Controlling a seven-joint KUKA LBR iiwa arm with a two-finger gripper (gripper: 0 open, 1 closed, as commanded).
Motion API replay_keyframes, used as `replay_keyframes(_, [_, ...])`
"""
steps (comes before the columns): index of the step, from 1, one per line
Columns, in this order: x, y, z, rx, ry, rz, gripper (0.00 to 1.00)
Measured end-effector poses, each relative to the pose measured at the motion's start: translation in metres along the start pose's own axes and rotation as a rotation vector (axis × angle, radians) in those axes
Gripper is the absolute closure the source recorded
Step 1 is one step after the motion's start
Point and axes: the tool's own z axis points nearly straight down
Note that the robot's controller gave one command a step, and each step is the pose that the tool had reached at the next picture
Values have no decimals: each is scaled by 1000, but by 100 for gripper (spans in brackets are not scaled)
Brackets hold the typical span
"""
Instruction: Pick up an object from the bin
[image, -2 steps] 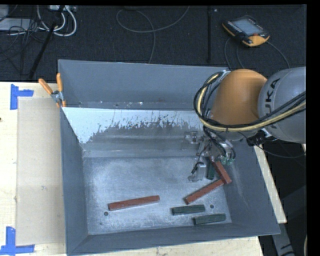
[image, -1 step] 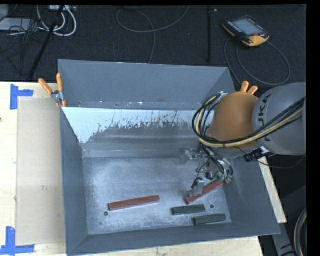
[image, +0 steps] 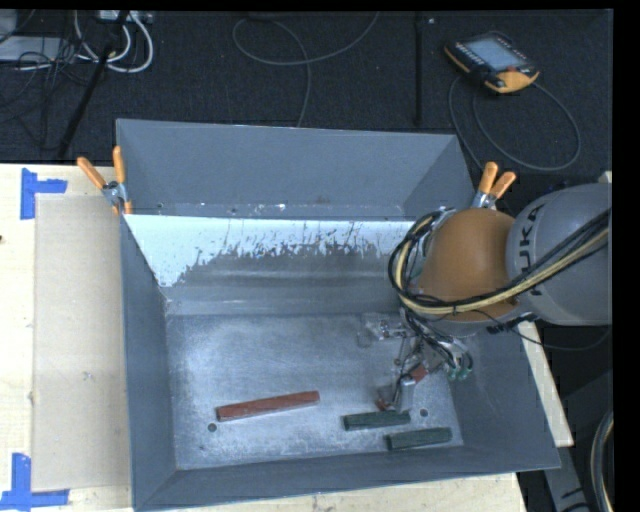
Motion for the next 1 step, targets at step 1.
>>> replay_keyframes(1, [48,47,-8,6,-3,128,100])
